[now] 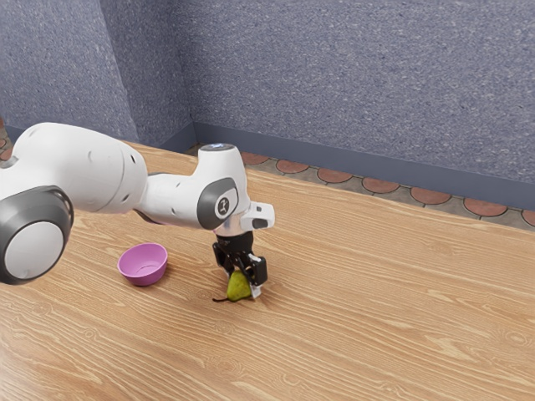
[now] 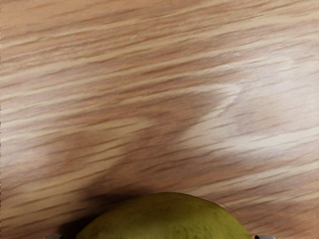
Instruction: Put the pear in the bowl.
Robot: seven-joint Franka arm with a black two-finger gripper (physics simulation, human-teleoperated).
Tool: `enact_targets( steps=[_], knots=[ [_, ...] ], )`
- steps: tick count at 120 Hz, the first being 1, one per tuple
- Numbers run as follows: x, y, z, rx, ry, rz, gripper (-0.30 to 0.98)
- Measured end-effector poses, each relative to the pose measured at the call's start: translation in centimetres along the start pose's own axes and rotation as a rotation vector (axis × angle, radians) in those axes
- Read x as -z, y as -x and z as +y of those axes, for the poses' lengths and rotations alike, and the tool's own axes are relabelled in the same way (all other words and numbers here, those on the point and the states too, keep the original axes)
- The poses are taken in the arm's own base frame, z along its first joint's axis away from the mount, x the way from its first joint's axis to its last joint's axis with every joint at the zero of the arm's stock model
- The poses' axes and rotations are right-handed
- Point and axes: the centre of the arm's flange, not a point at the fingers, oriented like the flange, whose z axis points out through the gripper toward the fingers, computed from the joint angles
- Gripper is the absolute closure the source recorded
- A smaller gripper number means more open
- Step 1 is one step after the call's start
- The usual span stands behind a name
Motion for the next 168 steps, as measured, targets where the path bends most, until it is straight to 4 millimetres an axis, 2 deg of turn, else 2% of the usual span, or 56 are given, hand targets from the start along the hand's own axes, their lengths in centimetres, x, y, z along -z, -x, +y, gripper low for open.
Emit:
enact_targets(
  steps=[24, 64, 80, 96, 115, 126, 141, 159, 168],
  knots=[
    [1.5, 0.1, -0.4, -0.003, -0.001, 0.012, 0.23],
    [2.0, 0.7, -1.5, 0.007, -0.006, -0.017, 0.27],
    [2.8, 0.8, -2.2, 0.013, -0.017, -0.020, 0.30],
    [5.7, 1.1, -5.2, 0.048, -0.055, -0.001, 0.34],
    [11.0, 1.6, -9.7, 0.100, -0.118, 0.032, 0.37],
    [12.9, 2.6, -11.8, 0.131, -0.141, 0.027, 0.38],
    [13.4, 4.7, -15.3, 0.193, -0.159, -0.021, 0.38],
    [12.9, 6.6, -17.7, 0.240, -0.166, -0.081, 0.39],
    [12.2, 7.3, -18.2, 0.252, -0.163, -0.109, 0.39]
  ],
)
